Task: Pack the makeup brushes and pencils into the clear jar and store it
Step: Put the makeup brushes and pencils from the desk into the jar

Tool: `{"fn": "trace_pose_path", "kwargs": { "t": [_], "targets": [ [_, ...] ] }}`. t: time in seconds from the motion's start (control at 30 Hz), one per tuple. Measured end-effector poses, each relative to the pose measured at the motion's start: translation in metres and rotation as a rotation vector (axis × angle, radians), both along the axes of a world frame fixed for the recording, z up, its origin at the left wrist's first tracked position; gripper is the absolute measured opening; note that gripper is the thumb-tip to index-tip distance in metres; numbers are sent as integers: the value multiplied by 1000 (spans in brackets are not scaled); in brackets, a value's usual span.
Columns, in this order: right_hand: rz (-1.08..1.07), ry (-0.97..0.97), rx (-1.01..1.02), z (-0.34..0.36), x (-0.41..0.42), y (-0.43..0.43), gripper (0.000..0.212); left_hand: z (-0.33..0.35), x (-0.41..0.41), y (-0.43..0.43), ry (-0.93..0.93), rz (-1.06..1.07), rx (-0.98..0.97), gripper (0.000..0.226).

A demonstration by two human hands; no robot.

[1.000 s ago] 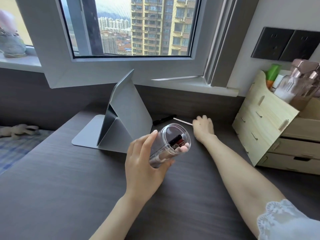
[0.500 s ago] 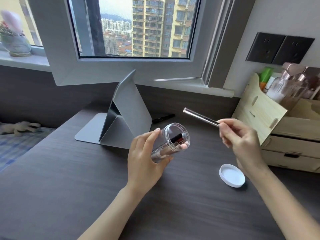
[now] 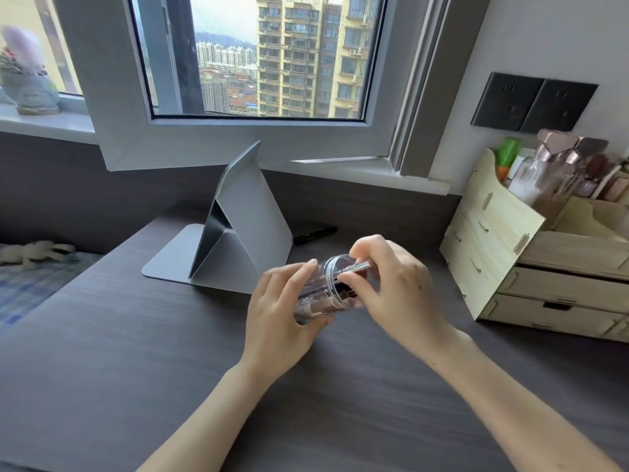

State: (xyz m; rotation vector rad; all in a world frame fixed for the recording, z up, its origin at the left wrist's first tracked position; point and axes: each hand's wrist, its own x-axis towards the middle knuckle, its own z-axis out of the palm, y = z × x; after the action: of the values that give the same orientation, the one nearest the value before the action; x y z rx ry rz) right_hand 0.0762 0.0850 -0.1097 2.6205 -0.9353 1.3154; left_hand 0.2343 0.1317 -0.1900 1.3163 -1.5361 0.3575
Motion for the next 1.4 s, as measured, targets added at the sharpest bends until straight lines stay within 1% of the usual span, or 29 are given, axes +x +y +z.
{"fn": "trace_pose_path", "kwargs": {
  "t": [0.1,0.23,0.27,0.33,0.37,0.43,0.5,0.57,0.63,0.7,0.77,0.87,0.93,1.0,1.07,1.13,1.2,1.23,1.27,1.33,1.4],
  "targets": [
    [52,-83,58,5,-1,-4,26,2,0,0,99,13,13,79],
    [260,-341,394,18,0,-16,17,2,-1,0,210,24,30,76],
    [267,-391,427,17,3,-25,18,2,0,0,226,26,29,76],
    [163,-413,440,10,14,-52,24,3,0,-1,244,36,25,77],
    [72,-344,433,3,22,-69,24,4,0,-1,248,40,22,78],
    [-96,-46,410,-19,44,-107,24,5,1,-1,246,44,15,79],
    [-131,257,435,-40,65,-139,36,4,2,-1,236,42,18,79],
    [-153,472,482,-52,86,-159,45,2,3,-1,229,39,28,79],
    [-206,660,439,-57,104,-173,45,1,5,-1,223,39,33,78],
    [-265,773,369,-61,118,-181,37,1,5,-1,220,37,32,77],
    [-327,841,299,-65,124,-188,32,2,6,-2,225,39,35,76],
    [-377,867,161,-72,120,-193,29,3,7,-3,231,59,30,78],
    [-368,817,156,-74,110,-189,27,3,5,-4,244,60,15,75],
    [-342,702,278,-73,96,-179,25,3,4,-3,249,55,10,73],
    [-286,461,445,-62,76,-163,28,1,3,-3,235,52,12,74],
    [-150,115,580,-43,54,-139,31,0,3,-3,221,49,10,77],
    [39,-178,665,-18,24,-104,27,-1,3,-4,200,45,11,79],
    [94,-269,678,-7,7,-85,23,-2,3,-4,194,42,16,79],
    [122,-317,664,5,-10,-65,18,-2,3,-4,193,40,22,78],
    [153,-337,612,26,-38,-28,14,-3,2,-3,196,40,36,77],
    [152,-256,558,41,-53,-3,16,-3,1,-3,185,40,42,77]
  ]
}}
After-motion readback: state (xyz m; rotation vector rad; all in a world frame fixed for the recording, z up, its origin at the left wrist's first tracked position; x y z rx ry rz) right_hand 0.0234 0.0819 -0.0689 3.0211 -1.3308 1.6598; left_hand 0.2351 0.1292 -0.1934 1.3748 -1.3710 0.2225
